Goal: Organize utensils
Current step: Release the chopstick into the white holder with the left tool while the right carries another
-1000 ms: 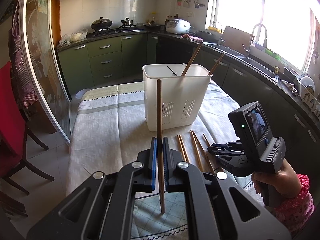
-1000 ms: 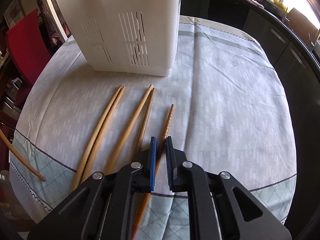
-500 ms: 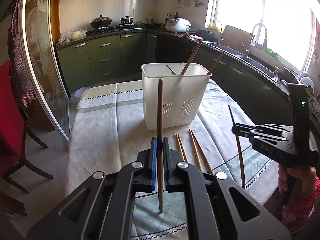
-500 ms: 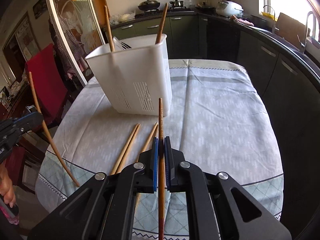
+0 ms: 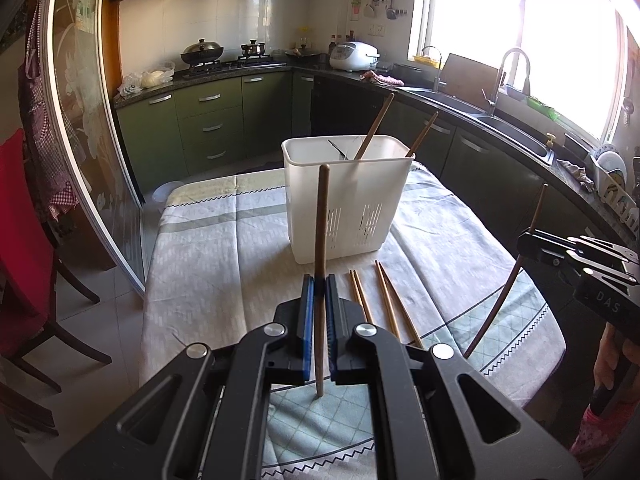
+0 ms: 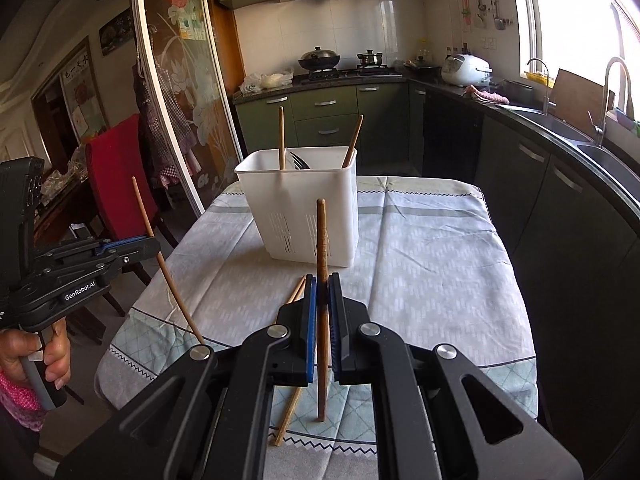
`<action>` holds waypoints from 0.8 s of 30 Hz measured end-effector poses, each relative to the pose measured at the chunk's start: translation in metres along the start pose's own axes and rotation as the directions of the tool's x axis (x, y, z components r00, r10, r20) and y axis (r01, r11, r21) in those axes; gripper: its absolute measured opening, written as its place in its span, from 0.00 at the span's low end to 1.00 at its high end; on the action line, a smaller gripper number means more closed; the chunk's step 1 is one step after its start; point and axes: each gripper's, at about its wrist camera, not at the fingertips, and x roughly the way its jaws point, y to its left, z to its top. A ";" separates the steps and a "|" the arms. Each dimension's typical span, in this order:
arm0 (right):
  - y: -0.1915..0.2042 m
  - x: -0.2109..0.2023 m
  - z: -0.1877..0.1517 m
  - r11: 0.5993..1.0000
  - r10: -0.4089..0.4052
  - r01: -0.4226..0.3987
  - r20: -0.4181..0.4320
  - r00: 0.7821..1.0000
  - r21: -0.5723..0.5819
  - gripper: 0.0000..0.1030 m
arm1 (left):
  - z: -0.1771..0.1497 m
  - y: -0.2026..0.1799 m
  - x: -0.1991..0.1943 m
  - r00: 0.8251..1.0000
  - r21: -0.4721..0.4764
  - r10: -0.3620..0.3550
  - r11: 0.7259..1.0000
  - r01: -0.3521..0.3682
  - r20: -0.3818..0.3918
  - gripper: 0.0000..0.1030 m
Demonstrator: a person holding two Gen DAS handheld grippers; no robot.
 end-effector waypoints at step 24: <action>-0.016 -0.006 0.011 1.000 0.024 -0.025 0.041 0.999 0.008 0.07 | 0.134 -0.016 -0.066 0.964 0.010 0.011 1.000 -0.014 0.264 0.05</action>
